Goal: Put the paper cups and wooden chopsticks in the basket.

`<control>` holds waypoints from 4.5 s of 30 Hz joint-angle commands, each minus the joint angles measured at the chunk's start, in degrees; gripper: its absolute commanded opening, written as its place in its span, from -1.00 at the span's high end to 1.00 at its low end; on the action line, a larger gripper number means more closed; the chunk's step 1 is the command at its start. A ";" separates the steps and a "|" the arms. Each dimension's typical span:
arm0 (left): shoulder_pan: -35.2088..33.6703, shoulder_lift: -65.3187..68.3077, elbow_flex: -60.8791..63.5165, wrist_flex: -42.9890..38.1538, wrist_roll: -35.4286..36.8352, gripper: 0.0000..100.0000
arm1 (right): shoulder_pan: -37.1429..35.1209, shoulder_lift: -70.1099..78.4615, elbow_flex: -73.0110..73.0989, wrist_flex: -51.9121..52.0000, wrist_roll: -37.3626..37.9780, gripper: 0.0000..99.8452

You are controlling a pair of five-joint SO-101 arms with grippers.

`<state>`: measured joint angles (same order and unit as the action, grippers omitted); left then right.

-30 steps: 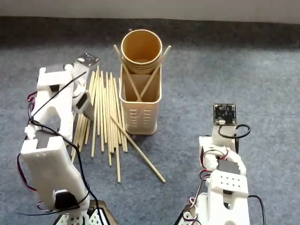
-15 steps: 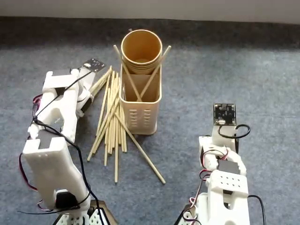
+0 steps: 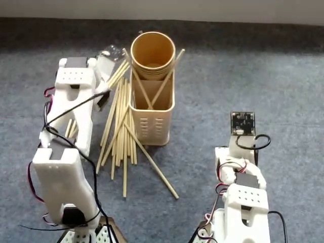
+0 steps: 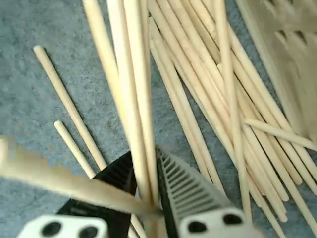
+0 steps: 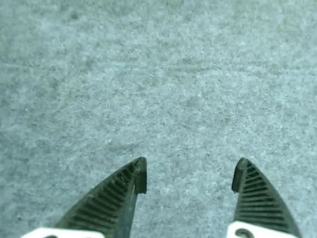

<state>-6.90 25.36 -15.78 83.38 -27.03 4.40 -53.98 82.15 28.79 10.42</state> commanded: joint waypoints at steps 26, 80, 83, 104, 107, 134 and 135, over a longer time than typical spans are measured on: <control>-1.54 7.16 -7.43 4.84 1.93 0.73 | -0.57 -0.66 -0.22 -1.10 0.53 0.44; 0.75 9.01 -12.88 1.93 11.78 0.99 | -1.71 -1.10 0.84 -1.19 0.70 0.44; 0.92 7.34 -22.55 8.18 11.78 0.99 | -1.71 -1.10 0.92 -1.19 0.70 0.44; 30.90 -20.88 -69.23 10.29 25.05 0.99 | -1.71 -1.10 0.92 -1.19 0.53 0.44; 34.42 -21.14 -64.75 7.82 27.25 0.99 | -1.71 -1.10 0.92 -1.19 0.62 0.44; 31.60 -20.88 -48.84 5.27 27.34 0.88 | -1.63 -1.10 0.92 -1.19 0.70 0.44; 31.43 -20.88 -48.84 5.36 27.34 0.86 | -1.63 -1.10 0.92 -1.19 0.70 0.44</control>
<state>25.36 5.58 -64.66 89.89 -0.22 2.99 -53.98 83.38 28.62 10.42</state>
